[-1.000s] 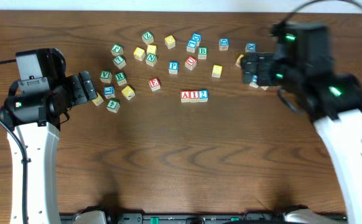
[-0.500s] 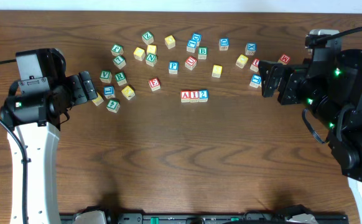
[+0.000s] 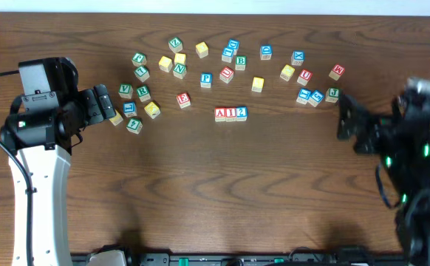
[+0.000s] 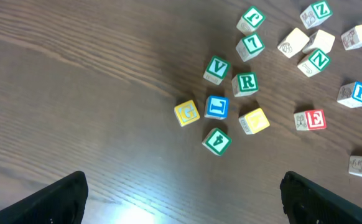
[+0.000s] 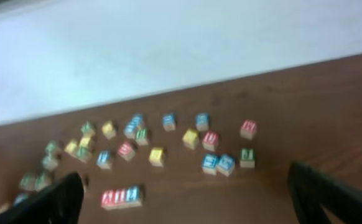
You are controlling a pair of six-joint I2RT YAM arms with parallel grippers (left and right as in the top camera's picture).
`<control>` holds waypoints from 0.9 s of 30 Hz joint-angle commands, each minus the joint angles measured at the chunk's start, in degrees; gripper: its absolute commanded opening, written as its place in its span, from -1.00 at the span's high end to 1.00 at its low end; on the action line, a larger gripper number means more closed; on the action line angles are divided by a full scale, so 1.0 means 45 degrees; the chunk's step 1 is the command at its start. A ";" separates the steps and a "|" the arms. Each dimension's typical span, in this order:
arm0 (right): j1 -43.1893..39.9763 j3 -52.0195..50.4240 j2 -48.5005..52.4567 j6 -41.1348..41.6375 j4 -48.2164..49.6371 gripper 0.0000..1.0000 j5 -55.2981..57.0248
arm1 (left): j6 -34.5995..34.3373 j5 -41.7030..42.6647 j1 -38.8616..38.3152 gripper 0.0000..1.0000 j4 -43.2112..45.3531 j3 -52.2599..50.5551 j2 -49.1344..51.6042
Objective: Spell out AI2
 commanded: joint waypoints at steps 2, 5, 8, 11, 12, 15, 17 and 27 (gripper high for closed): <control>-0.0816 -0.3084 -0.2497 -0.0073 0.1564 -0.99 -0.0083 | 0.0078 -0.0058 0.0053 -0.95 -0.0029 0.0044 0.0063; -0.1277 -0.5168 -0.4269 -0.0073 0.3031 -0.99 -0.0078 | 0.0078 -0.0058 0.0053 -0.95 -0.0029 0.0044 0.0063; -0.1530 -0.7057 -0.6003 -0.0073 0.4148 -0.98 -0.0078 | 0.0078 -0.0058 0.0053 -0.95 -0.0029 0.0044 0.0063; -0.1632 -0.8616 -0.7446 -0.0073 0.5051 -0.98 -0.0078 | 0.0083 -0.0058 0.0053 -0.95 -0.0029 0.0044 0.0063; -0.1632 -0.9160 -0.7917 -0.0073 0.5372 -0.99 -0.0083 | 0.0078 -0.0058 0.0053 -0.95 -0.0029 0.0044 0.0063; -0.1627 -1.1021 -0.9228 -0.0073 0.6581 -0.98 -0.0083 | 0.0078 -0.0058 0.0053 -0.95 -0.0029 0.0044 0.0063; -0.1627 -1.1706 -0.9554 -0.0073 0.7164 -0.99 -0.0083 | 0.0078 -0.0058 0.0053 -0.95 -0.0029 0.0044 0.0063; -0.1622 -1.3430 -0.9666 -0.0068 0.8694 -0.99 -0.0087 | 0.0078 -0.0058 0.0053 -0.95 -0.0029 0.0044 0.0063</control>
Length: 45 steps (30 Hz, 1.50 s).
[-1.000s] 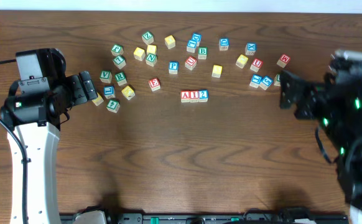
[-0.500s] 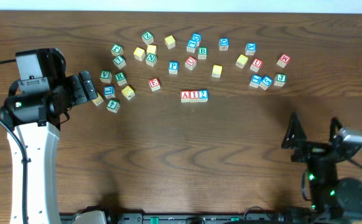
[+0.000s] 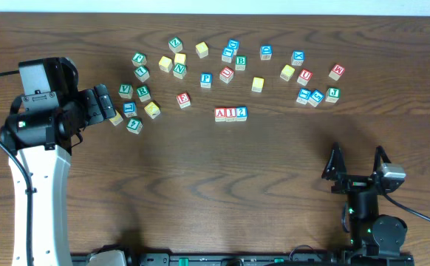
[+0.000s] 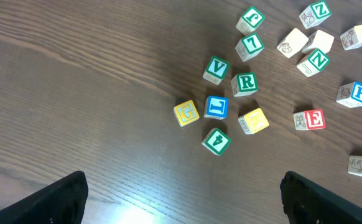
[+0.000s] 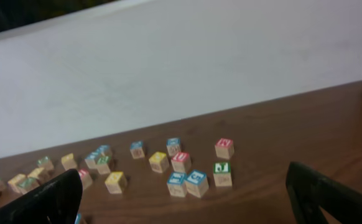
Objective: Spell out AI2
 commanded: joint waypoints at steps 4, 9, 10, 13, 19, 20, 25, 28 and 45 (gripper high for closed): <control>-0.0053 -0.0743 -0.0126 -0.0068 0.0160 -0.98 -0.0107 | 0.0078 -0.0068 0.0053 -0.95 -0.0029 0.0044 0.0063; -0.0053 -0.0743 -0.0121 -0.0073 -0.0816 -0.99 -0.0121 | 0.0078 -0.0068 0.0053 -0.95 -0.0029 0.0044 0.0063; -0.0053 -0.0738 -0.0117 -0.0073 -0.1088 -0.99 -0.0107 | 0.0078 -0.0068 0.0053 -0.95 -0.0029 0.0044 0.0063; -0.0053 -0.0738 -0.0078 -0.0073 -0.1030 -0.98 -0.0083 | 0.0078 -0.0068 0.0053 -0.95 -0.0029 0.0044 0.0063; -0.0053 -0.0738 -0.0078 -0.0073 -0.1030 -0.99 -0.0087 | 0.0078 -0.0068 0.0053 -0.95 -0.0029 0.0044 0.0063; -0.0053 -0.0738 -0.0078 -0.0073 -0.1025 -0.99 -0.0083 | 0.0078 -0.0068 0.0053 -0.95 -0.0029 0.0044 0.0063; -0.0053 -0.0738 -0.0078 -0.0073 -0.1025 -0.98 -0.0083 | 0.0078 -0.0068 0.0053 -0.95 -0.0029 0.0044 0.0063; -0.0053 -0.0738 -0.0078 -0.0073 -0.1030 -0.99 -0.0087 | 0.0078 -0.0068 0.0053 -0.95 -0.0029 0.0044 0.0063; -0.0053 -0.0738 -0.0078 -0.0073 -0.1030 -0.99 -0.0083 | -0.1506 0.1035 0.0053 -0.95 -0.0185 0.0015 0.0058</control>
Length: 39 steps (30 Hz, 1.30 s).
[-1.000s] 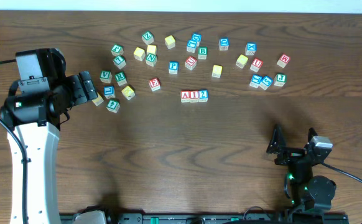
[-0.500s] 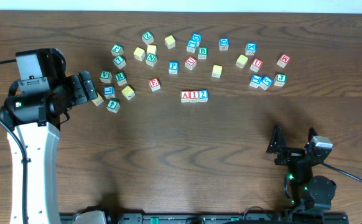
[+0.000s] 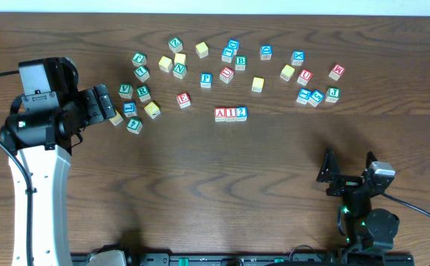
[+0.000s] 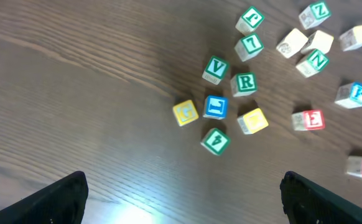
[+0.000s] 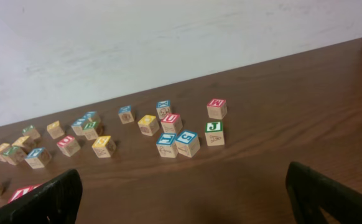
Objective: Spell out AI2
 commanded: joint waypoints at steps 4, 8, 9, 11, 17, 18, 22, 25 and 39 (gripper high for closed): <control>-0.0053 -0.0024 -0.0053 -0.0073 -0.0034 -0.99 -0.0073 | -0.1326 0.0816 0.0053 -0.95 -0.0544 -0.0107 -0.0151; -0.0053 -0.0024 -0.0053 -0.0073 -0.0034 -0.98 -0.0073 | -0.1316 0.0816 0.0049 -0.95 0.0699 -0.1258 -0.1117; -0.0053 -0.0024 -0.0053 -0.0073 -0.0034 -0.99 -0.0073 | -0.1316 0.0816 0.0029 -0.95 0.1360 -0.1855 -0.1622; -0.0053 -0.0024 -0.0053 -0.0073 -0.0039 -0.98 -0.0073 | -0.1311 0.0816 -0.0044 -0.95 0.2841 -0.3245 -0.2725; -0.0053 -0.0024 -0.0053 -0.0073 -0.0034 -0.99 -0.0073 | -0.0748 0.0811 -0.0112 -0.95 0.6693 -0.8364 -0.7232; -0.0053 -0.0024 -0.0053 -0.0073 -0.0034 -0.99 -0.0073 | -0.0568 0.0806 -0.0112 -0.95 0.7043 -0.9136 -0.7995; -0.0053 -0.0024 -0.0053 -0.0073 -0.0034 -0.99 -0.0073 | -0.0291 0.0719 -0.0092 -0.95 0.7966 -1.1438 -1.0423; -0.0053 -0.0024 -0.0053 -0.0073 -0.0039 -0.98 -0.0073 | -0.0087 0.0568 -0.0078 -0.95 0.8714 -1.2896 -1.1842; -0.0053 -0.0024 -0.0053 -0.0073 -0.0039 -0.99 -0.0073 | 0.0811 0.0408 -0.0019 -0.95 0.9889 -1.6349 -1.6048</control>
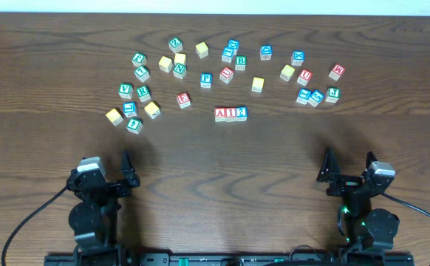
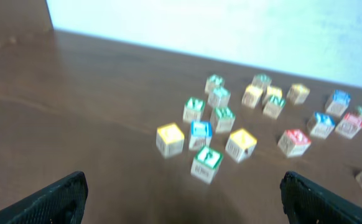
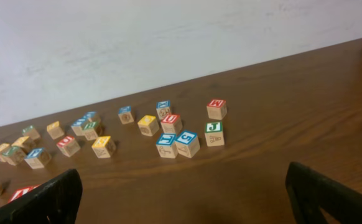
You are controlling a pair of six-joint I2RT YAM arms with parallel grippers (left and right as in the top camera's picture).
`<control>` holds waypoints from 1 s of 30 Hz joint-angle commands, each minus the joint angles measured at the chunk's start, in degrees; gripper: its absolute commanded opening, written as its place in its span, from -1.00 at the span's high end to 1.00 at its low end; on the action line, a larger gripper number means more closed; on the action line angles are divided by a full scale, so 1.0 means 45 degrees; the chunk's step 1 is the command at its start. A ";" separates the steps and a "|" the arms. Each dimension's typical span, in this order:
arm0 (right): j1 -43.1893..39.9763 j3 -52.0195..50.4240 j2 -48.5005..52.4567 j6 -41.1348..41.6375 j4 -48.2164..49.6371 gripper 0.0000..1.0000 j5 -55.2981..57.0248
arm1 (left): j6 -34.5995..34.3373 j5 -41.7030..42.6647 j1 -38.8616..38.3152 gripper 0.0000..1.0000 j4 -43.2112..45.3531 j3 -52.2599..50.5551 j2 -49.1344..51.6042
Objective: Spell out AI2
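Observation:
Three blocks stand touching in a row mid-table: a red A (image 1: 220, 114), a red I (image 1: 230, 114) and a blue 2 (image 1: 241, 113). My left gripper (image 1: 104, 168) sits folded low at the table's front left, far from the row. It is open with nothing between its fingers (image 2: 50, 202). At the front right my right gripper (image 1: 348, 166) is folded the same way, also open and empty, fingers (image 3: 44, 199) wide apart. A red block at the right edge of the left wrist view looks like the A.
Several loose letter blocks lie scattered behind the row. One cluster is at the left around a yellow block (image 1: 114, 116). Another is at the right around a green J (image 1: 333, 93). The brown wooden table (image 1: 222, 192) meets a white wall at the back (image 3: 168, 50).
My left arm was raised over the left cluster of blocks, looking straight down. It now sits folded at the table's front left, looking across the table. The right arm and the blocks are unchanged.
The A, I, 2 row stood mid-table at every moment. At first my right arm was raised at the right and my left hung open over the left cluster. Then the right arm sat folded at the front right. Now the left arm is folded too.

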 commanded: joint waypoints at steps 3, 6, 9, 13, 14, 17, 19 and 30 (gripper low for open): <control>-0.0044 -0.0019 -0.0053 -0.0073 -0.0044 -0.99 -0.0078 | 0.0359 -0.0068 0.0063 -0.95 0.0000 -0.0437 -0.0816; -0.0044 -0.0019 -0.0053 -0.0073 -0.0044 -0.99 -0.0073 | 0.0355 -0.0063 0.0039 -0.95 0.0097 -0.0457 -0.1073; -0.0044 -0.0019 -0.0053 -0.0073 -0.0039 -0.99 -0.0073 | 0.0359 -0.0068 0.0039 -0.96 0.0117 -0.0481 -0.1073; -0.0044 -0.0019 -0.0053 -0.0073 -0.0039 -0.98 -0.0073 | 0.0359 -0.0063 0.0039 -0.95 0.0117 -0.0481 -0.1035; -0.0044 -0.0019 -0.0053 -0.0073 -0.0044 -0.98 -0.0073 | 0.0359 -0.0068 0.0039 -0.96 0.0117 -0.0481 -0.1035; -0.0044 -0.0019 -0.0053 -0.0073 -0.0044 -0.99 -0.0073 | 0.0359 -0.0068 0.0039 -0.95 0.0117 -0.0481 -0.1020; -0.0044 -0.0019 -0.0053 -0.0073 -0.0039 -0.99 -0.0073 | 0.0359 -0.0068 0.0039 -0.95 0.0117 -0.0481 -0.1020; -0.0044 -0.0019 -0.0053 -0.0073 -0.0044 -0.99 -0.0073 | 0.0359 -0.0063 0.0039 -0.95 0.0117 -0.0481 -0.1020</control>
